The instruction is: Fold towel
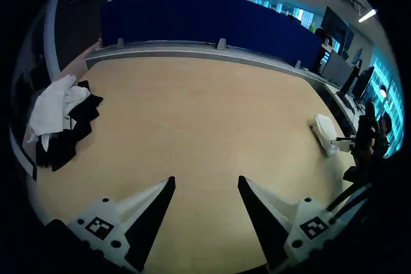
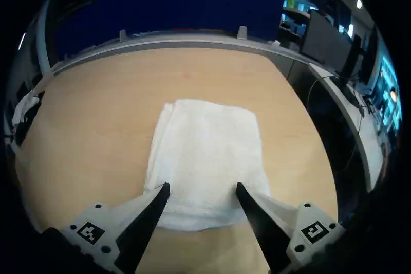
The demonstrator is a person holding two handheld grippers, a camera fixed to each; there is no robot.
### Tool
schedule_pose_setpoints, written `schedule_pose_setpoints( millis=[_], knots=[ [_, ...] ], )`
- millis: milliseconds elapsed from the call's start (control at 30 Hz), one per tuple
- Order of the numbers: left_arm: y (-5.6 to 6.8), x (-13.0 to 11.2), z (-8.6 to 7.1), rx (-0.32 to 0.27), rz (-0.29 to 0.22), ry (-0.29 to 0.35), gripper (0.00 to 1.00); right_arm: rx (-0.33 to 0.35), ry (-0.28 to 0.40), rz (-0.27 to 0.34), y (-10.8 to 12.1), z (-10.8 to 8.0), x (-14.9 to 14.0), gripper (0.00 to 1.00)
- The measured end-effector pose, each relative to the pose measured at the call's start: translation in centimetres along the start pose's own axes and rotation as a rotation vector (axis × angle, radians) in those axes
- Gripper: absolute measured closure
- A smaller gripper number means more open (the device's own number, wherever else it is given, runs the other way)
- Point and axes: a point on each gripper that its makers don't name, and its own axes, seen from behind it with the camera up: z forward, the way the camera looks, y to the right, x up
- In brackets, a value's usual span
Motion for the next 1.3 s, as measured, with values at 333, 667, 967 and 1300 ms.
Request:
schedule_pose_setpoints(
  millis=[333, 667, 967, 1300],
  knots=[
    [-0.2, 0.3, 0.6, 0.004, -0.003, 0.000, 0.10, 0.011, 0.038, -0.025, -0.1, -0.8, 2.7, 0.00],
    [-0.2, 0.2, 0.4, 0.011, -0.001, -0.001, 0.10, 0.016, 0.086, -0.021, 1.1, 1.8, 8.7, 0.00],
    [-0.8, 0.1, 0.0, 0.032, -0.008, 0.005, 0.10, 0.036, -0.005, -0.003, 0.5, 6.1, 7.5, 0.00],
    [-0.9, 0.5, 0.2, 0.028, -0.011, 0.015, 0.10, 0.021, 0.043, -0.013, 0.1, 3.8, 8.8, 0.00]
  ],
)
